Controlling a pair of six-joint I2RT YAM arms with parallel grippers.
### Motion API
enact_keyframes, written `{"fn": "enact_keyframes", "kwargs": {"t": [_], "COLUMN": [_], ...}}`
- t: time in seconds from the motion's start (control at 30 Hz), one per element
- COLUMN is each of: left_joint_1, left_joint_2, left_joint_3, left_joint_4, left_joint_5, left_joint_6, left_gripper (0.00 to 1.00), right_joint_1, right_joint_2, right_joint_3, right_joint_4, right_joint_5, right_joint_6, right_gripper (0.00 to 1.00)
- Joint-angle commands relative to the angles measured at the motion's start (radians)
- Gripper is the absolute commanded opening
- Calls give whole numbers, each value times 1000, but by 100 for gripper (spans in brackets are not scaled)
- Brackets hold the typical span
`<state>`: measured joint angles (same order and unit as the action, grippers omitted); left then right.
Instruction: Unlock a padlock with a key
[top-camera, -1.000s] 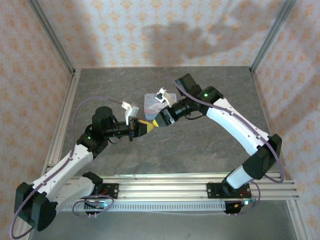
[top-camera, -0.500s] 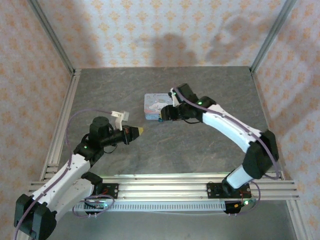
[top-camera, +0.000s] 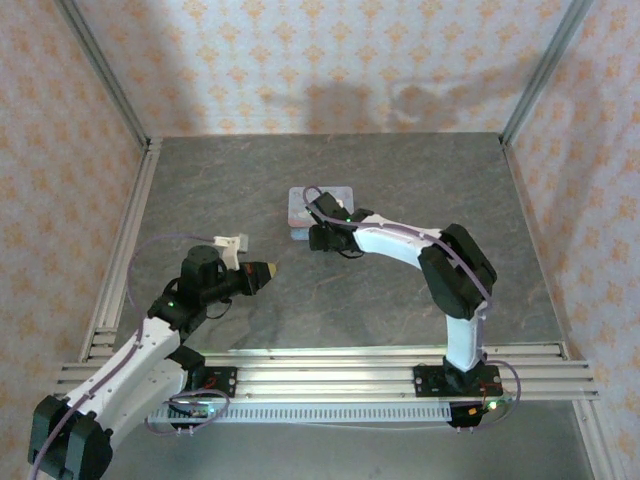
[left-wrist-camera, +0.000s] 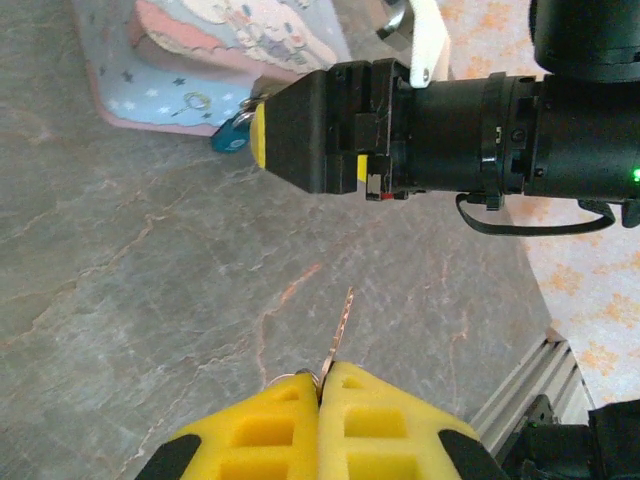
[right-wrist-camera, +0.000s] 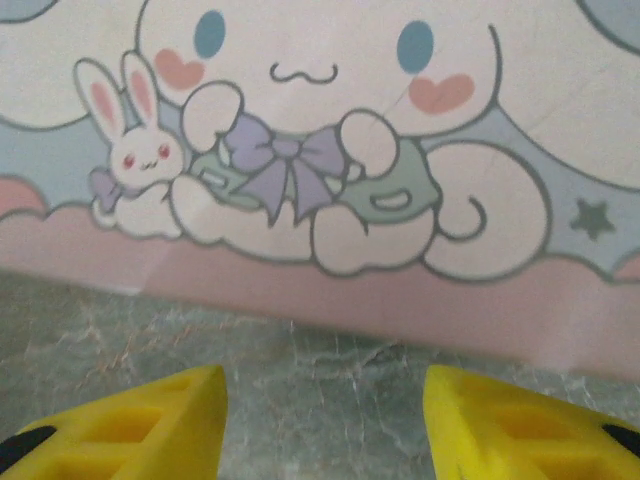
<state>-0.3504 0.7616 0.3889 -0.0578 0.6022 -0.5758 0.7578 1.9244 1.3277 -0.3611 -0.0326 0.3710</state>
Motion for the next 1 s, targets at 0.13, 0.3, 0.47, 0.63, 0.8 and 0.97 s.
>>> {"fn": "enact_keyframes", "kwargs": {"t": [0.13, 0.3, 0.47, 0.63, 0.8, 0.97], "left_joint_1": [13, 15, 16, 16, 16, 18], "left_joint_2": [76, 117, 127, 122, 110, 95], "left_joint_3": [16, 25, 20, 10, 0, -8], "left_joint_4": [6, 10, 8, 4, -4, -8], "left_joint_5": [-57, -56, -58, -58, -61, -59], "left_joint_6": [-1, 14, 22, 25, 26, 24], "left_gripper": [0, 0, 0, 0, 0, 0], "right_joint_1": [6, 8, 10, 10, 10, 11], "right_joint_2": [85, 122, 152, 179, 208, 240], "right_joint_3": [48, 81, 114, 148, 190, 230], "right_joint_4": [90, 77, 59, 22, -16, -44], "right_joint_5": [95, 117, 134, 172, 199, 227], "right_joint_6": [37, 48, 45, 51, 61, 69], "right_gripper": [54, 52, 49, 45, 43, 37]}}
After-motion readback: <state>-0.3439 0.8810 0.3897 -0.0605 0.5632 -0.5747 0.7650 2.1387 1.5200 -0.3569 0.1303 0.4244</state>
